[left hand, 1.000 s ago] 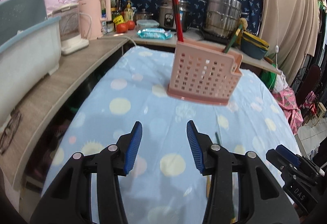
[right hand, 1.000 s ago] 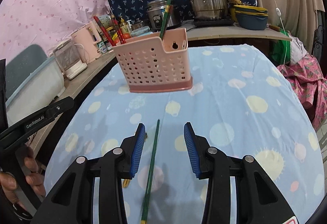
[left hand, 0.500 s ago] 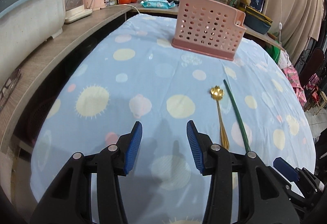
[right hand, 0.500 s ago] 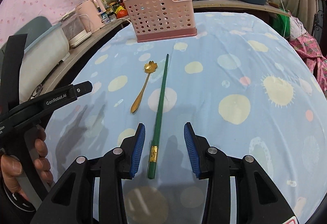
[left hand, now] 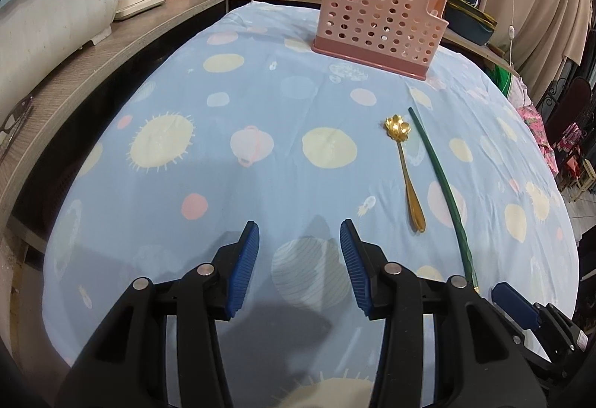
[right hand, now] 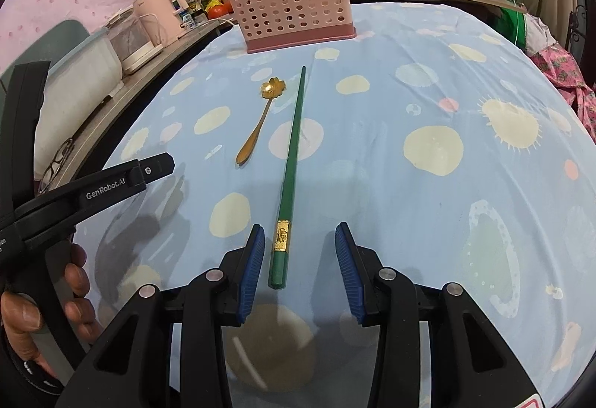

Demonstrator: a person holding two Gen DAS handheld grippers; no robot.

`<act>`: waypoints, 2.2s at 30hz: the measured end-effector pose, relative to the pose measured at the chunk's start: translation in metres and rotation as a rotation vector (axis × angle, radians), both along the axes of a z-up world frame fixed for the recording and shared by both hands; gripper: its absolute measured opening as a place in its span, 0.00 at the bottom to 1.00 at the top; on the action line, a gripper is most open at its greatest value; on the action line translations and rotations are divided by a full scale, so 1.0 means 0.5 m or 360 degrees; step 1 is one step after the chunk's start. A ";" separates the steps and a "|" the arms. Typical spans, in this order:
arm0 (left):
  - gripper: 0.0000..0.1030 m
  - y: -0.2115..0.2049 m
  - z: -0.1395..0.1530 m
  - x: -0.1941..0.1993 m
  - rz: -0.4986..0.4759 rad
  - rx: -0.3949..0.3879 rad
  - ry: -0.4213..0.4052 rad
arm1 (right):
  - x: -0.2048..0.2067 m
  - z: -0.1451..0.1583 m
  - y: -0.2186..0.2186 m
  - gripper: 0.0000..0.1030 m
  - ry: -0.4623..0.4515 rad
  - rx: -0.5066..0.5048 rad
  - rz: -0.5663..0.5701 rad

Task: Organize utensils
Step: 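Move both open tools back down to the green chopstick and gold spoon, then grasp the remaining green chopstick with the right tool, then grasp the gold spoon with the left tool while the right tool lifts the green chopstick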

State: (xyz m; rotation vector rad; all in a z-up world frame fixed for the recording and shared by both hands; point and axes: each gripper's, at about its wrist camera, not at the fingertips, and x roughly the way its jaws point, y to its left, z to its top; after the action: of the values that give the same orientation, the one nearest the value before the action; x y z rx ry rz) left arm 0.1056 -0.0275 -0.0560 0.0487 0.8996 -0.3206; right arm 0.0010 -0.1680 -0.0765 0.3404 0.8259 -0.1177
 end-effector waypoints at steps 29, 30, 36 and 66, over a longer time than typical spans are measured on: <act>0.57 -0.004 -0.017 -0.013 -0.0016 0.0013 0.0021 | -0.013 -0.008 0.013 0.08 -0.0016 -0.0208 -0.0012; 0.57 -0.007 -0.016 -0.014 -0.0025 0.0010 0.0021 | -0.013 -0.008 0.010 0.08 -0.0018 -0.0203 -0.0016; 0.61 -0.054 -0.003 -0.018 -0.0120 -0.0038 0.0020 | -0.025 -0.004 -0.006 0.07 -0.0027 -0.0199 -0.0063; 0.10 -0.097 0.022 -0.023 -0.0218 -0.0137 -0.0001 | -0.042 0.006 -0.051 0.07 -0.0063 -0.0060 -0.0115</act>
State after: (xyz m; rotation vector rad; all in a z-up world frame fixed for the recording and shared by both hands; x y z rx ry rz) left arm 0.0939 -0.0760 -0.0449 0.0311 0.8829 -0.4864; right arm -0.0200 -0.1937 -0.0738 0.3363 0.7715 -0.1932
